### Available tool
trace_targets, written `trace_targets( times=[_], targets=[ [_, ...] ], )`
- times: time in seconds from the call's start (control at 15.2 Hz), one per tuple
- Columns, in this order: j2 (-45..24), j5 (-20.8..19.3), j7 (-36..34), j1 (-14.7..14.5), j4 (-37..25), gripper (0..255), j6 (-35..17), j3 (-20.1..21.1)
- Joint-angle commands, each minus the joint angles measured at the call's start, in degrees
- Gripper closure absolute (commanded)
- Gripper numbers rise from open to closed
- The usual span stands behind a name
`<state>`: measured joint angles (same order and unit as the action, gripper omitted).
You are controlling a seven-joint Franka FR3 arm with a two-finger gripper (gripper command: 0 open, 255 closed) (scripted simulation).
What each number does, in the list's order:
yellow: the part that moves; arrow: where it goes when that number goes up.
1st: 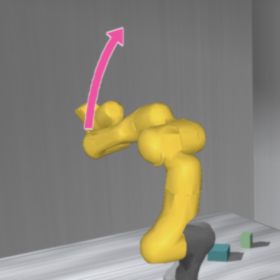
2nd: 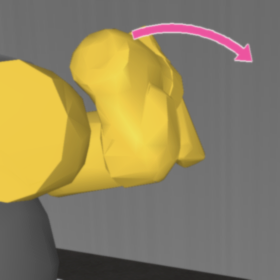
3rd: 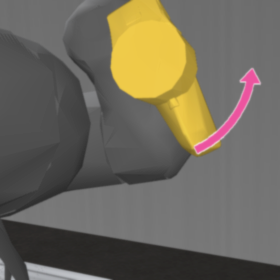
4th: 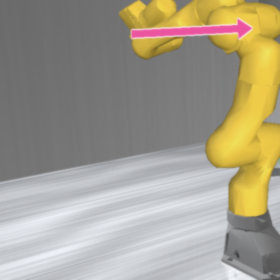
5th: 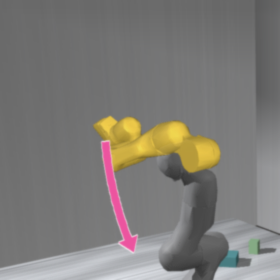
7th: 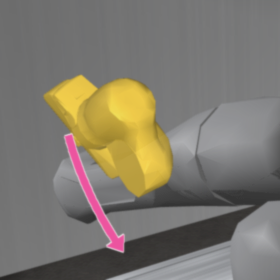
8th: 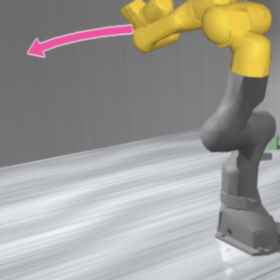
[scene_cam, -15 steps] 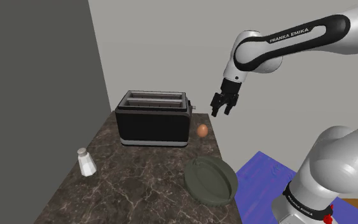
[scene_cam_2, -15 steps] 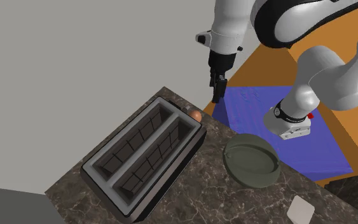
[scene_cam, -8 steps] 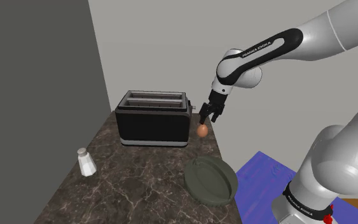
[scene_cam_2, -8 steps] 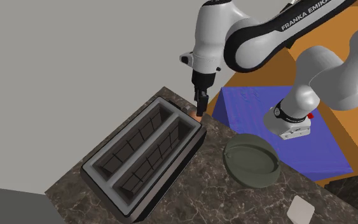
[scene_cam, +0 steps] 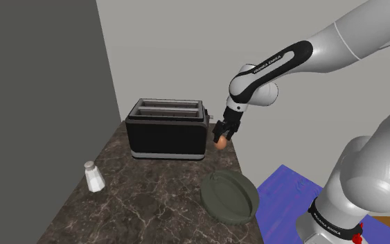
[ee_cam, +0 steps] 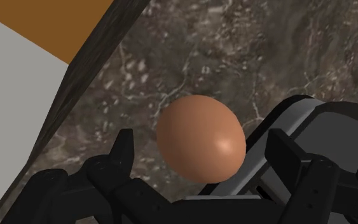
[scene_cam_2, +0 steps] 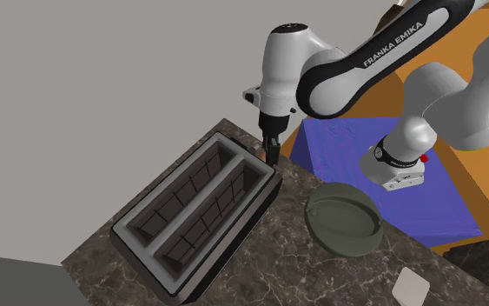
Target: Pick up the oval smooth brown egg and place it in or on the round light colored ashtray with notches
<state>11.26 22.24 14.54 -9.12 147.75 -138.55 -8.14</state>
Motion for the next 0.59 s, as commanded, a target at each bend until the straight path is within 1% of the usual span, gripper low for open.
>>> trace_targets(
  times=[0.0, 0.33, 0.4, 0.53],
  targets=[
    [-0.25, 0.18, 0.13, -0.07, 0.02, 0, -0.28, 0.00],
    [-0.24, 0.17, 0.13, -0.06, 0.02, 0, -0.27, 0.00],
    [-0.24, 0.17, 0.13, -0.06, 0.02, 255, -0.27, 0.00],
    [-0.24, 0.17, 0.13, -0.06, 0.02, 255, -0.27, 0.00]
  ],
)
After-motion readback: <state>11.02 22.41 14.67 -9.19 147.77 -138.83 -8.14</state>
